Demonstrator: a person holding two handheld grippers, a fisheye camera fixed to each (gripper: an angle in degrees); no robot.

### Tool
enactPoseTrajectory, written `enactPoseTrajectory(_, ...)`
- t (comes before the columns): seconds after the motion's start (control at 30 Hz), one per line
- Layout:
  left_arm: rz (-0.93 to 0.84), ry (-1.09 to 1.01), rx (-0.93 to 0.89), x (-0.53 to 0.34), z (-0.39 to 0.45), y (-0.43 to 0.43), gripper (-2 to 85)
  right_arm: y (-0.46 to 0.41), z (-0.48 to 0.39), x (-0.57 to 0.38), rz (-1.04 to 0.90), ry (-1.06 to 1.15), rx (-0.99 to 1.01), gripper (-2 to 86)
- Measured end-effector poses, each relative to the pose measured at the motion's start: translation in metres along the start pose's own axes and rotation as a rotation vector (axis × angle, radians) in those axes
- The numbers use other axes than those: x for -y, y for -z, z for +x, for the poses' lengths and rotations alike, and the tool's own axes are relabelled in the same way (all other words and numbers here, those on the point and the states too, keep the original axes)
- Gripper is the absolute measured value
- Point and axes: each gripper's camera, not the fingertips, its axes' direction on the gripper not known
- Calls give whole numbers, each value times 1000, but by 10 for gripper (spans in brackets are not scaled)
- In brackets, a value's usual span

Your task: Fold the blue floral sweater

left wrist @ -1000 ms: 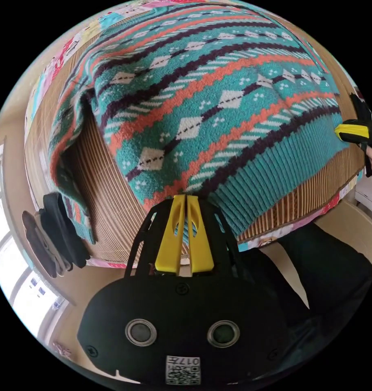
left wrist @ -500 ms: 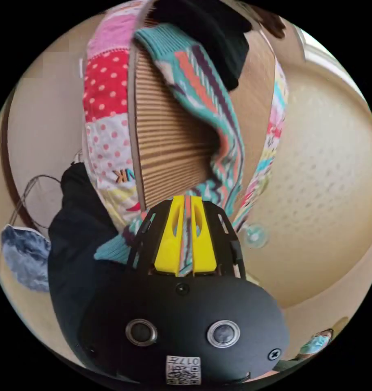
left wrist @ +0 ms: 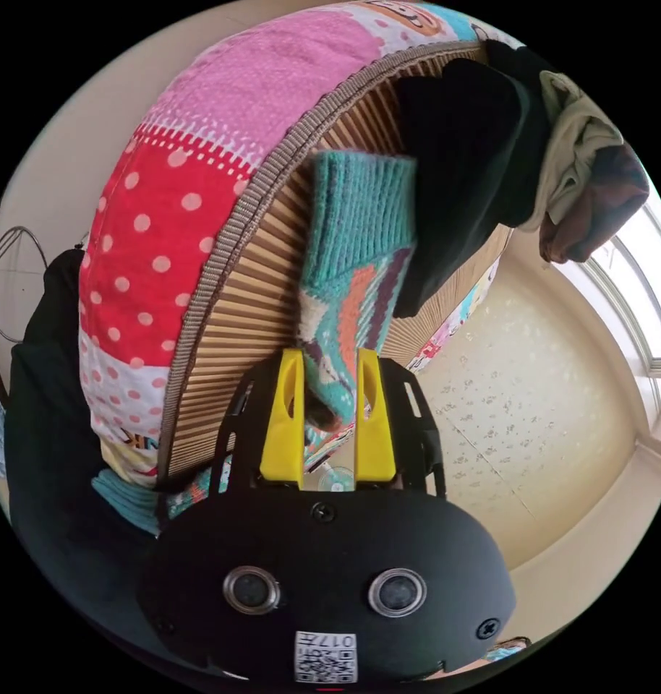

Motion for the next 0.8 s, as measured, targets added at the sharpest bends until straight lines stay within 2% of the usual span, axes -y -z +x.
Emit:
enactPoseTrajectory(0.13, -88, -197, -172, -5, 50, -11, 40, 8, -13, -28, 48, -6, -20, 2)
enactPoseTrajectory(0.23, -214, -550, -73, -45, 130, -26, 38, 7, -2, -48, 68, -65, 46, 1)
enactPoseTrajectory(0.3, -316, -885, -9, -119, 185, -59, 39, 5, 10, -56, 74, -107, 102, 2)
enactPoseTrajectory(0.4, -477, -1173, -35, -233, 203, -113, 44, 2, 32, -63, 79, -182, 231, 1)
enactPoseTrajectory(0.43, -517, -1212, -33, -256, 200, -125, 45, 5, 40, -63, 89, -203, 283, 1)
enactPoseTrajectory(0.53, -675, -1353, 88, -354, 150, -179, 56, 21, 55, -65, 150, -226, 421, 2)
enactPoseTrajectory(0.6, -817, -1440, 318, -407, 76, -216, 76, 32, 63, -64, 193, -222, 507, 3)
enactPoseTrajectory(0.63, -859, -1454, 379, -415, 53, -224, 81, 38, 68, -63, 212, -209, 563, 3)
enactPoseTrajectory(0.7, -972, -1475, 677, -425, -42, -242, 85, 46, 75, -59, 222, -171, 625, 5)
enactPoseTrajectory(0.8, -953, -1367, 967, -393, -137, -227, 82, 57, 93, -52, 201, -89, 664, 10)
